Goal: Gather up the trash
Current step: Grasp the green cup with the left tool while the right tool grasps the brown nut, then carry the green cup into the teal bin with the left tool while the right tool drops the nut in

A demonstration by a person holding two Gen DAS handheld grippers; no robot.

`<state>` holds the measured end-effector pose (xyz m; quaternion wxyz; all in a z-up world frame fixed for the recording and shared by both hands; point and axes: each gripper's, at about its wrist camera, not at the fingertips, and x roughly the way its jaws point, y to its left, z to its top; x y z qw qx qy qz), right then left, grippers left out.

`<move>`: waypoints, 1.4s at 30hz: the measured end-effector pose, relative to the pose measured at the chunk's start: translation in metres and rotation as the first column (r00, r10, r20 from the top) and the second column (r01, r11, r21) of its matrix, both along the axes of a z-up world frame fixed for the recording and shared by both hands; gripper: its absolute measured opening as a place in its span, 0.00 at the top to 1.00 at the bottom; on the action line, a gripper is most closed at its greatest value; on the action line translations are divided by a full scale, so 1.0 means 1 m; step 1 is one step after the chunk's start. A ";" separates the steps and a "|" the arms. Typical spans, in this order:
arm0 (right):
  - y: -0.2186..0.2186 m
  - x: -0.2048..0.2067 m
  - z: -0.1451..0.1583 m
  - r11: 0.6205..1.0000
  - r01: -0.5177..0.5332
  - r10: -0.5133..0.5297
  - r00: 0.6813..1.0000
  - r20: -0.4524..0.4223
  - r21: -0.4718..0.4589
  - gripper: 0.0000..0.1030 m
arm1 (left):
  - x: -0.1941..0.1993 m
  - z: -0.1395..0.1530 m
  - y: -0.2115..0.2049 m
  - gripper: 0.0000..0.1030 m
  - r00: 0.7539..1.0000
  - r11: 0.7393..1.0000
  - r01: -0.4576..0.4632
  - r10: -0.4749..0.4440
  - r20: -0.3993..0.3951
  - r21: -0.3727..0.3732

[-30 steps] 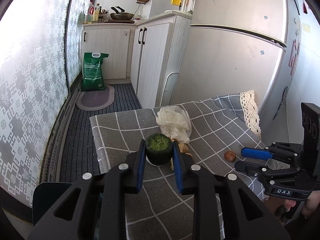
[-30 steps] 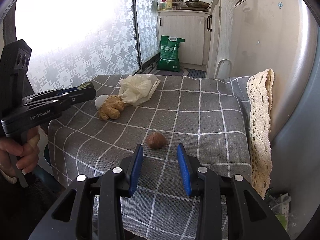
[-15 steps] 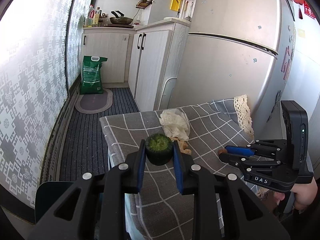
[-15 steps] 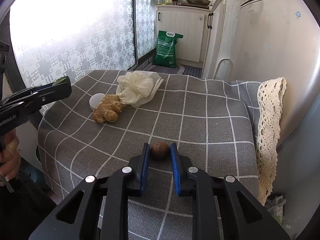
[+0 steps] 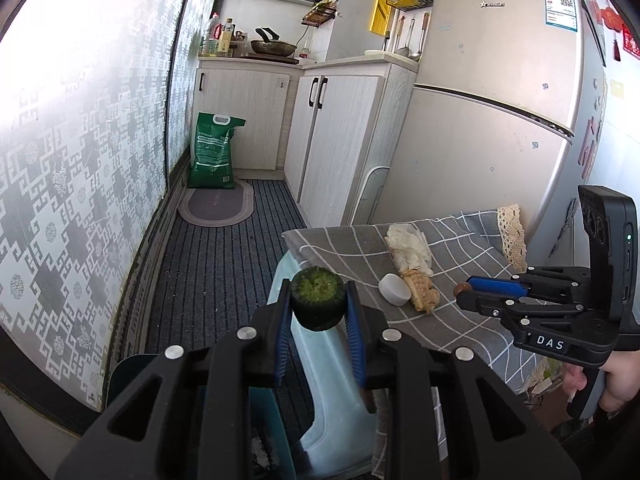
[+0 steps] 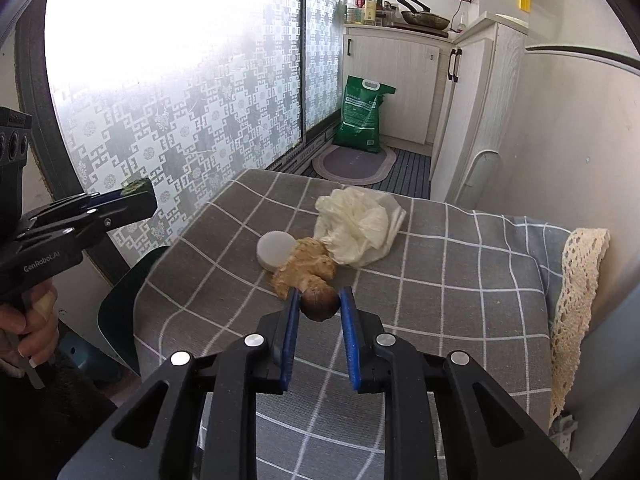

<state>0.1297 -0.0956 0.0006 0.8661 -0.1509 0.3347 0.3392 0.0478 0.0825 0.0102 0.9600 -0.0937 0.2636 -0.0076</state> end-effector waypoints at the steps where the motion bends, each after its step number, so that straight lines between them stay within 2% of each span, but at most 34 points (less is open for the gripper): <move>1: 0.005 -0.002 0.002 1.000 -0.008 0.008 1.000 0.003 0.001 0.80 | -0.003 -0.001 0.005 0.74 1.000 1.000 -0.008 0.008 -0.001 0.000; 10: 0.048 -0.017 0.010 0.997 -0.074 0.074 0.997 0.014 -0.006 0.80 | -0.025 -0.012 0.045 0.74 0.997 0.998 -0.069 0.070 -0.032 0.008; 21: 0.109 -0.040 0.013 0.985 -0.174 0.174 0.985 0.009 -0.019 0.80 | -0.041 -0.045 0.077 0.74 0.983 0.995 -0.096 0.099 -0.156 0.026; 30: 0.150 -0.052 0.001 0.971 -0.232 0.230 0.972 -0.036 -0.058 0.80 | -0.045 -0.082 0.090 0.73 0.950 0.996 -0.076 0.088 -0.301 0.050; 37: 0.175 -0.057 -0.015 0.961 -0.256 0.246 0.964 -0.098 -0.104 0.80 | -0.045 -0.109 0.098 0.72 0.910 0.996 -0.065 0.082 -0.407 0.056; 42: 0.189 -0.061 -0.027 0.952 -0.281 0.263 0.954 -0.141 -0.124 0.80 | -0.049 -0.116 0.099 0.70 0.902 0.996 -0.056 0.080 -0.424 0.069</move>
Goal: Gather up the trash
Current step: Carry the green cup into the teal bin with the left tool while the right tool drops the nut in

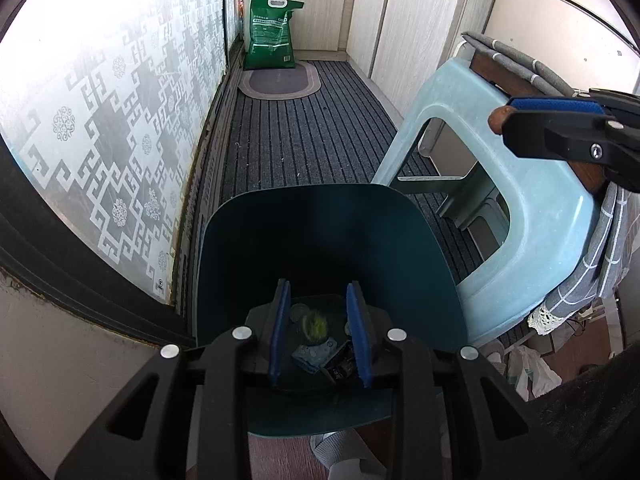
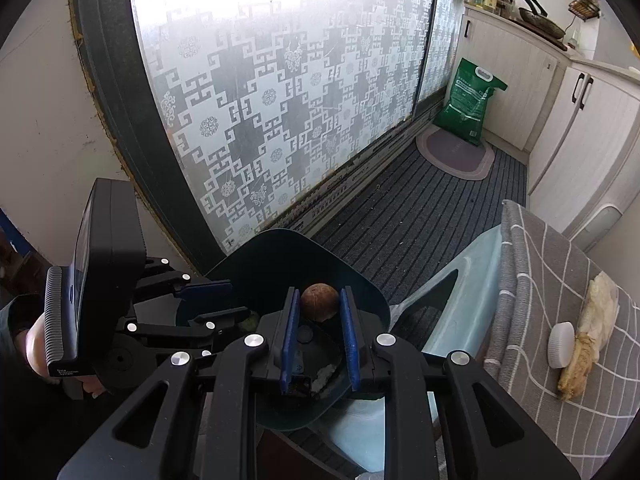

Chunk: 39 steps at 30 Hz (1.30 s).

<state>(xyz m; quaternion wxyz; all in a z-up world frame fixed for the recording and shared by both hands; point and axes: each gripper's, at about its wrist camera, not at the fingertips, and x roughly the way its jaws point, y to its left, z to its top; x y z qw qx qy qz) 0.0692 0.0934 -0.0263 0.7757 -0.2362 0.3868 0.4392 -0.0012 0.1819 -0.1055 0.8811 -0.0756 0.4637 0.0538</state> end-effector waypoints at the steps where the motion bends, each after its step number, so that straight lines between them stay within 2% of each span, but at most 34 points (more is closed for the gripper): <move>1: 0.003 -0.001 -0.003 1.000 -0.003 0.003 1.000 -0.004 -0.005 0.80 | -0.001 0.001 0.000 0.70 1.000 1.000 -0.001 0.001 0.002 -0.001; 13: 0.024 -0.008 -0.027 0.997 -0.037 0.033 0.998 -0.055 -0.070 0.80 | -0.008 0.005 0.008 0.71 1.000 1.000 -0.017 0.017 0.023 -0.010; 16: 0.027 -0.007 -0.035 0.995 -0.042 0.036 0.997 -0.070 -0.092 0.80 | -0.011 0.007 0.010 0.75 0.999 1.000 -0.023 0.023 0.035 -0.010; 21: 0.030 -0.005 -0.051 0.992 -0.042 0.029 0.994 -0.103 -0.122 0.80 | -0.017 0.017 0.016 0.83 0.995 0.999 -0.050 0.050 0.084 -0.013; 25: 0.033 -0.002 -0.065 0.988 -0.044 0.025 0.991 -0.129 -0.148 0.80 | -0.024 0.031 0.020 0.83 0.986 0.997 -0.071 0.073 0.150 -0.022; 28: 0.035 -0.002 -0.077 0.984 -0.049 0.022 0.988 -0.154 -0.169 0.80 | -0.032 0.047 0.020 0.83 0.968 0.996 -0.093 0.092 0.232 -0.009; 33: 0.040 -0.008 -0.101 0.972 -0.072 0.030 0.982 -0.187 -0.222 0.80 | -0.049 0.075 0.021 0.83 0.911 0.992 -0.126 0.122 0.395 -0.016; 39: 0.047 -0.019 -0.129 0.948 -0.117 0.057 0.978 -0.202 -0.296 0.80 | -0.056 0.094 0.021 0.83 0.868 0.992 -0.124 0.124 0.482 -0.033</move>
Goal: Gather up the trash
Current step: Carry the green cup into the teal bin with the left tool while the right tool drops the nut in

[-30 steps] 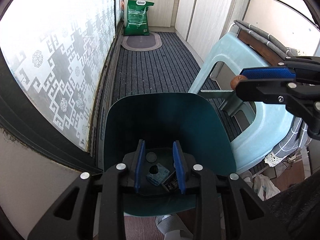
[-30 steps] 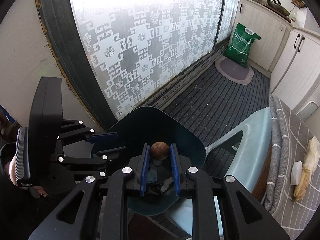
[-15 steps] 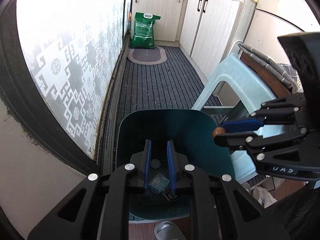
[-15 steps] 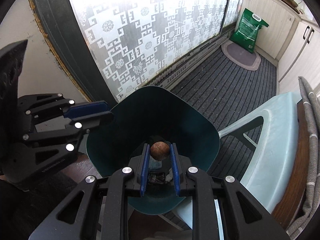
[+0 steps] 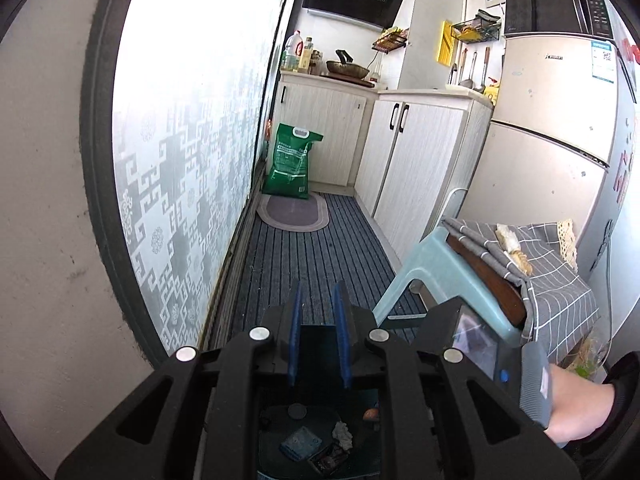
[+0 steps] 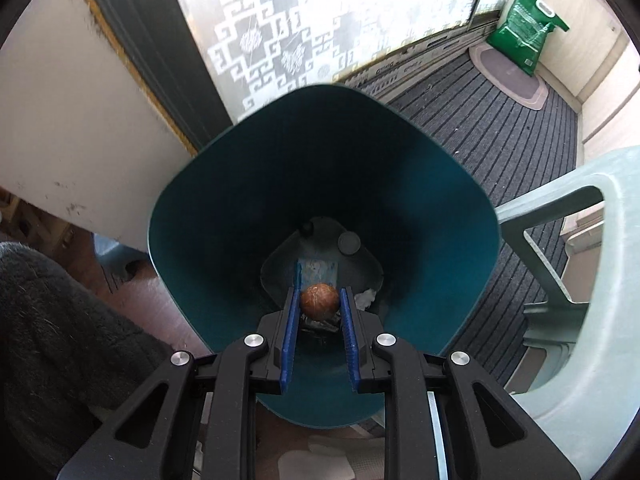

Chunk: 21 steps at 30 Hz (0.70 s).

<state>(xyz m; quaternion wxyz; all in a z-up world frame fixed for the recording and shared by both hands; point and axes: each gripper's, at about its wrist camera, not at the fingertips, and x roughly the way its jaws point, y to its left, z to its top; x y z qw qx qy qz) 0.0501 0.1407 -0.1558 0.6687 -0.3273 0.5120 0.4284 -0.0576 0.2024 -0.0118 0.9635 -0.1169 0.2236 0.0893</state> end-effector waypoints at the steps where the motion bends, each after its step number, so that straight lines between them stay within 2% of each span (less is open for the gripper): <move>1: 0.001 -0.001 -0.003 1.000 -0.005 0.005 1.000 -0.002 -0.009 0.80 | -0.002 0.003 0.000 0.83 1.000 1.000 0.005 -0.005 0.016 -0.005; 9: 0.000 -0.008 -0.016 0.999 -0.023 0.023 1.000 -0.005 -0.037 0.80 | -0.016 0.022 -0.006 0.83 0.991 0.999 0.031 -0.028 0.131 -0.024; 11: 0.000 -0.009 -0.019 0.999 -0.022 0.021 1.000 -0.009 -0.040 0.79 | -0.016 0.025 -0.007 0.82 0.990 0.999 0.036 -0.032 0.140 -0.023; 13: -0.001 -0.010 -0.019 0.999 -0.018 0.018 1.000 -0.017 -0.044 0.72 | -0.017 0.025 -0.008 0.80 0.989 0.999 0.038 -0.035 0.145 -0.024; 19: -0.007 -0.011 -0.010 0.999 -0.037 0.037 0.999 -0.005 -0.001 0.71 | -0.016 0.029 -0.007 0.80 0.987 0.999 0.035 -0.030 0.160 -0.027; 21: -0.009 -0.012 0.000 0.999 -0.043 0.043 0.999 0.003 0.033 0.71 | -0.017 0.032 -0.008 0.77 0.985 0.999 0.032 -0.027 0.171 -0.030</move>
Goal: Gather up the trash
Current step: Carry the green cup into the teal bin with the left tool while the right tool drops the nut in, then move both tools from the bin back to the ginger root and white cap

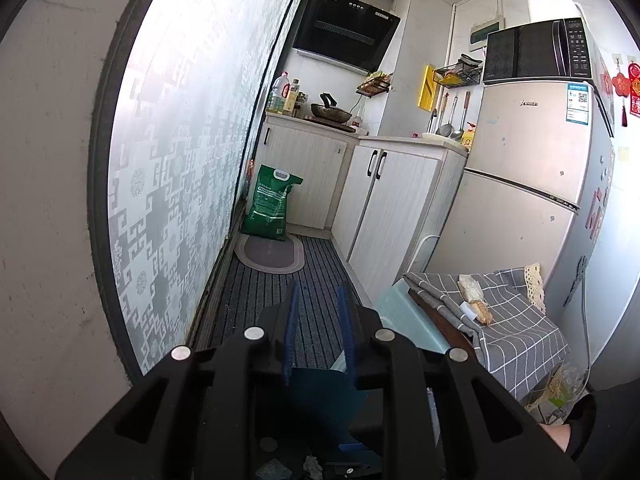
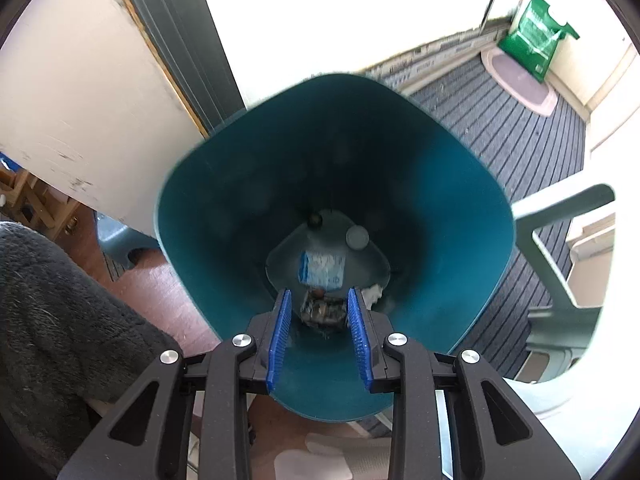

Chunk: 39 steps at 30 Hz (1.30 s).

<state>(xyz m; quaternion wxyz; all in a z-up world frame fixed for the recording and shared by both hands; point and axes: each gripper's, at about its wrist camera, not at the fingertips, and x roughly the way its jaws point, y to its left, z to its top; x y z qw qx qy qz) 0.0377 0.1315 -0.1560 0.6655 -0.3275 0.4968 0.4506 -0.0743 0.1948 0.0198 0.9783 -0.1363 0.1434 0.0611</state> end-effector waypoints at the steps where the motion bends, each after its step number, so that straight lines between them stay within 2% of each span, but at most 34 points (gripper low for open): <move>1: -0.001 -0.001 0.007 1.000 -0.005 0.005 1.000 0.009 0.023 0.71 | 0.000 0.001 0.000 0.76 1.000 1.000 -0.003 0.003 0.006 -0.002; 7: -0.011 -0.006 0.062 0.985 -0.037 0.018 0.994 0.111 0.170 0.75 | 0.000 0.008 -0.001 0.70 0.999 0.999 -0.024 0.025 0.039 -0.025; 12: -0.028 -0.004 0.108 0.957 -0.030 -0.024 0.983 0.180 0.290 0.77 | 0.002 0.012 -0.003 0.65 0.998 0.999 -0.030 0.032 0.056 -0.037; 16: -0.050 0.005 0.136 0.931 -0.008 -0.077 0.973 0.217 0.366 0.78 | 0.008 0.015 -0.010 0.62 0.998 0.999 -0.020 0.022 0.059 -0.030; 21: -0.086 0.028 0.162 0.896 0.066 -0.191 0.950 0.247 0.439 0.78 | 0.021 0.015 -0.027 0.60 0.999 1.000 0.010 -0.009 0.044 -0.015; 27: -0.135 0.059 0.175 0.852 0.183 -0.334 0.912 0.238 0.491 0.77 | 0.039 0.015 -0.051 0.57 0.998 0.998 0.057 -0.057 0.022 0.004; 31: -0.161 0.072 0.175 0.828 0.245 -0.403 0.886 0.230 0.505 0.68 | 0.048 0.013 -0.067 0.55 0.996 0.996 0.085 -0.085 0.008 0.018; 39: -0.188 0.079 0.166 0.814 0.303 -0.463 0.854 0.239 0.495 0.56 | 0.068 0.010 -0.094 0.53 0.992 0.991 0.123 -0.122 -0.027 0.058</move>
